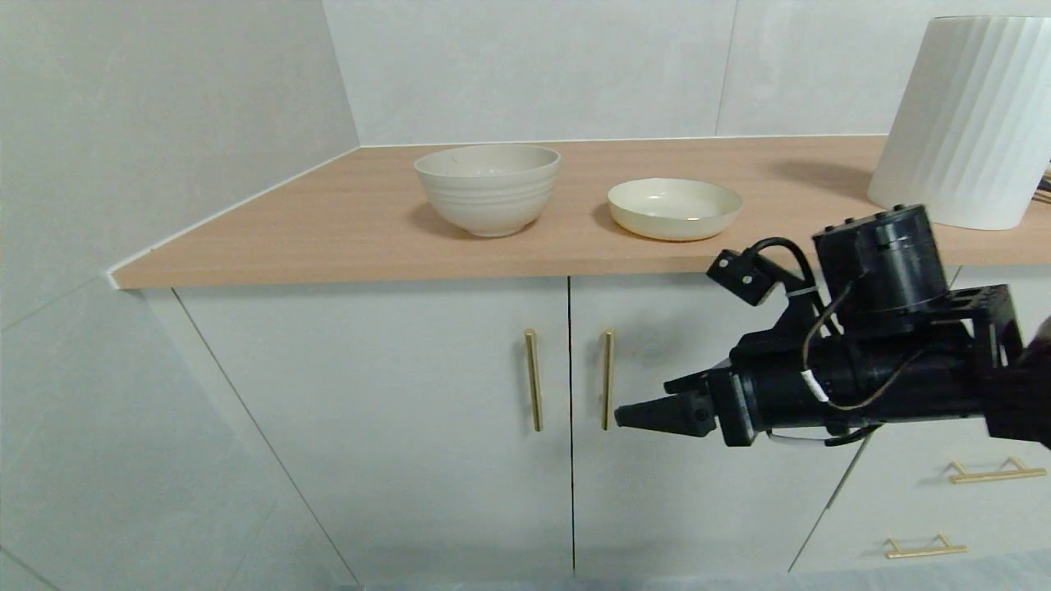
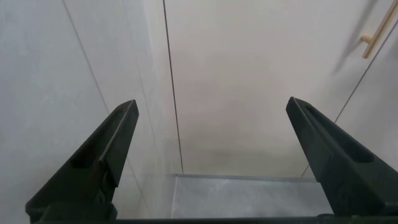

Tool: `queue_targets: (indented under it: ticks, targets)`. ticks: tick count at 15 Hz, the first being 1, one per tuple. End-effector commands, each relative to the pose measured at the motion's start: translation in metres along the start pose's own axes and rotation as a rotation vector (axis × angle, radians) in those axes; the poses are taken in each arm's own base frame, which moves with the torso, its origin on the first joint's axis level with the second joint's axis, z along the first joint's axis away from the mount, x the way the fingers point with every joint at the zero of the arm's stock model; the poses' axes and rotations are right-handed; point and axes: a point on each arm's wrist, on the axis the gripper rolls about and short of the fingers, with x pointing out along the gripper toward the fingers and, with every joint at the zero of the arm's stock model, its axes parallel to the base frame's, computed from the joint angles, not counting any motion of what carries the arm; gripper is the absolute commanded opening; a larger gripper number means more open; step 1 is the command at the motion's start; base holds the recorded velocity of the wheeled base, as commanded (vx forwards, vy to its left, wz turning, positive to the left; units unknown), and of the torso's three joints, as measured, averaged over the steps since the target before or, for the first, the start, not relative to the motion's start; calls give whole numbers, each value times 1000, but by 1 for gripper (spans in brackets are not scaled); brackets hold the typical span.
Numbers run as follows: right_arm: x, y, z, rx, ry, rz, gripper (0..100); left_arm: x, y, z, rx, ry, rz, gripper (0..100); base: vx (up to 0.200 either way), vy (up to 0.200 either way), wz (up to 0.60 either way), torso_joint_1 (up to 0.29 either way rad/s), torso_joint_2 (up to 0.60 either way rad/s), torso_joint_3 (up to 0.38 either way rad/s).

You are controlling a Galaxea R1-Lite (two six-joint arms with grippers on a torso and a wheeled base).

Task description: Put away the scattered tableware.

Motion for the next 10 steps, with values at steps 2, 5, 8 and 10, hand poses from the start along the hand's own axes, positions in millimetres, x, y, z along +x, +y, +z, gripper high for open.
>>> queue_targets:
  ticks: [2, 5, 8, 10]
  targets:
    - [52, -23, -15, 8, 22, -10, 100, 0, 0, 0, 0, 0, -1, 100, 0, 0, 0, 0, 0, 0]
    - [70, -33, -20, -17, -90, -43, 100, 0, 0, 0, 0, 0, 1, 100, 0, 0, 0, 0, 0, 0]
    - [75, -36, -20, 4, -123, -55, 100, 0, 0, 0, 0, 0, 1, 100, 0, 0, 0, 0, 0, 0]
    - [80, -38, -20, -1, -136, -54, 100, 0, 0, 0, 0, 0, 1, 100, 0, 0, 0, 0, 0, 0]
